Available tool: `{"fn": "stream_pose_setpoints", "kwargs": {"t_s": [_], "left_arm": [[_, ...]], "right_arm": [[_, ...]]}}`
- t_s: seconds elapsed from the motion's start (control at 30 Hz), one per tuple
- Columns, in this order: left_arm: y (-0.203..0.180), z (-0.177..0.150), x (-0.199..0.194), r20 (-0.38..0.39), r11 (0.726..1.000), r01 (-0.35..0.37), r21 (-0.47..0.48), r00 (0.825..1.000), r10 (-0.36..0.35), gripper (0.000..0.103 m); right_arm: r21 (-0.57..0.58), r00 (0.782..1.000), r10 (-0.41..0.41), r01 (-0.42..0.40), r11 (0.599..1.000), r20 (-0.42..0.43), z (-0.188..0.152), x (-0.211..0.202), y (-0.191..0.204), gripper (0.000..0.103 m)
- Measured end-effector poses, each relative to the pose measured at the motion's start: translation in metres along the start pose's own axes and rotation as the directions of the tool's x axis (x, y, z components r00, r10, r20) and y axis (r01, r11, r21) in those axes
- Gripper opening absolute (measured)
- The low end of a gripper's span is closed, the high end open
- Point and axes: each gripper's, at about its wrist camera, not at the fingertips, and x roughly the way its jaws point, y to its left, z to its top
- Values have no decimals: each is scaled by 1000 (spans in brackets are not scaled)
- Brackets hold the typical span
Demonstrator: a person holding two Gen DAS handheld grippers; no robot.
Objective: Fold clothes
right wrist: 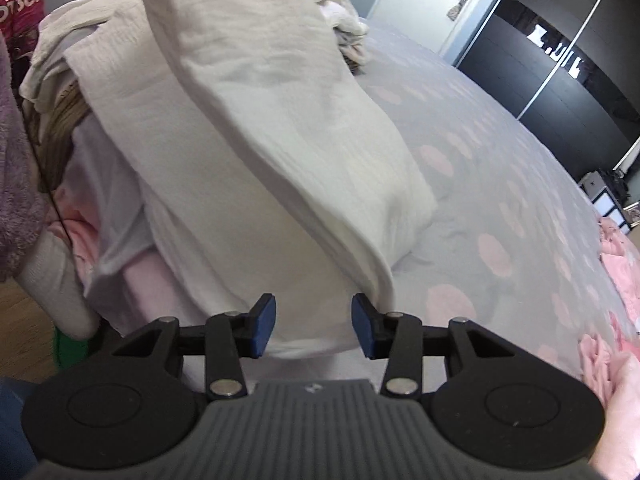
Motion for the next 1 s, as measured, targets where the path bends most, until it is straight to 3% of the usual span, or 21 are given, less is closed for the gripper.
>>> {"fn": "stream_pose_setpoints", "kwargs": {"t_s": [0.2, 0.4, 0.5, 0.57, 0.73, 0.8, 0.9, 1.0], "left_arm": [[47, -37, 47, -152, 997, -59, -59, 987, 49, 13], [54, -58, 73, -209, 992, -110, -66, 973, 94, 17], [50, -59, 73, -217, 990, -139, -25, 968, 130, 28], [46, -57, 69, -198, 989, -149, -17, 970, 142, 41], [23, -44, 54, -115, 984, -173, 27, 978, 175, 44], [7, -37, 48, -84, 987, -152, 52, 984, 156, 44], [-21, -27, 47, -58, 996, -48, 80, 997, 53, 44], [-54, -17, 53, -42, 991, 66, 117, 997, -61, 44]], "right_arm": [[-46, 997, 64, -66, 997, -30, -1, 3, 6, 46], [-47, 990, 125, -128, 991, -61, -7, -11, -6, 49], [-46, 985, 157, -160, 986, -72, -5, -17, -11, 50], [-33, 984, 161, -164, 986, -75, -4, -21, -18, 51], [11, 984, 159, -159, 987, -79, -3, -31, -39, 51], [28, 984, 159, -157, 987, -81, -2, -35, -47, 50], [63, 985, 150, -145, 987, -82, 0, -38, -60, 46], [138, 991, 116, -106, 985, -63, 5, -29, -71, 39]]}}
